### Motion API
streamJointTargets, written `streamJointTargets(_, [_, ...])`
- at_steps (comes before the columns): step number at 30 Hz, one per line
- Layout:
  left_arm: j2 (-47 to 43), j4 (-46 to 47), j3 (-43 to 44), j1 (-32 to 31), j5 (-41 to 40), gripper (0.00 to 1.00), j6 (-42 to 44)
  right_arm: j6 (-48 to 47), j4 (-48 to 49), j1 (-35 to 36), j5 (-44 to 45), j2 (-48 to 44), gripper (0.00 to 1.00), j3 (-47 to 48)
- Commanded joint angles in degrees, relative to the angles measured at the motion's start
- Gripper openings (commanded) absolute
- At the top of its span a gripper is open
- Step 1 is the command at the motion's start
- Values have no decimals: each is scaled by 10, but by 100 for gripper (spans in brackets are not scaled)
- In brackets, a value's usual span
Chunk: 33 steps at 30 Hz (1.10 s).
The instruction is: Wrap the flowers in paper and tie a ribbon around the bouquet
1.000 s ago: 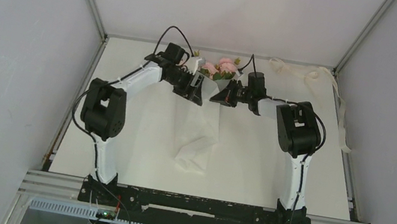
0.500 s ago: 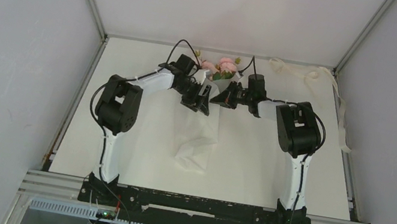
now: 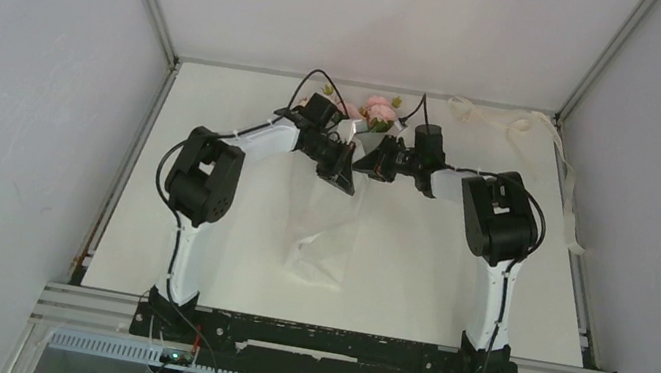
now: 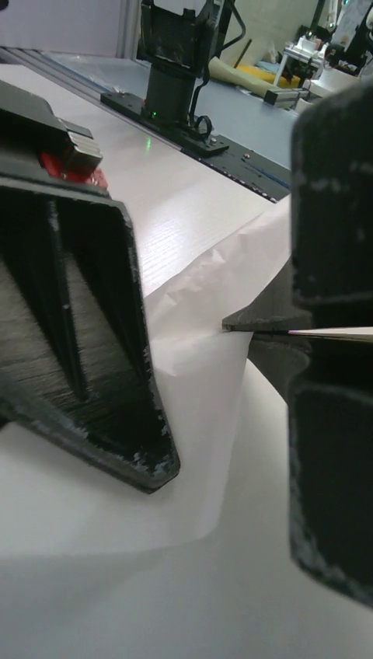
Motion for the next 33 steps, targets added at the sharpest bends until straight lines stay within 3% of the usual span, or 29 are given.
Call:
streamJointTargets(1, [7, 20, 39, -1, 30, 0, -14, -30, 1, -2, 26, -69, 38, -15])
streamJointTargets(4, [9, 32, 43, -3, 31, 0, -23, -62, -37, -11, 61, -115, 51, -46])
streamJointTargets(9, [20, 48, 54, -5, 27, 0, -31, -80, -45, -26, 96, -196, 58, -123])
streamJointTargets(17, [41, 49, 72, -9, 13, 0, -28, -89, -53, 17, 124, -266, 61, -212])
streamJointTargets(26, [50, 46, 78, -19, -18, 0, -13, -98, -110, 61, 190, -280, 61, -218])
streamJointTargets(29, [49, 42, 85, -20, -27, 0, -7, -108, -133, 64, 190, -272, 53, -218])
streamJointTargets(33, [40, 33, 89, -20, -51, 0, 11, -122, -150, 65, 173, -272, 15, -220])
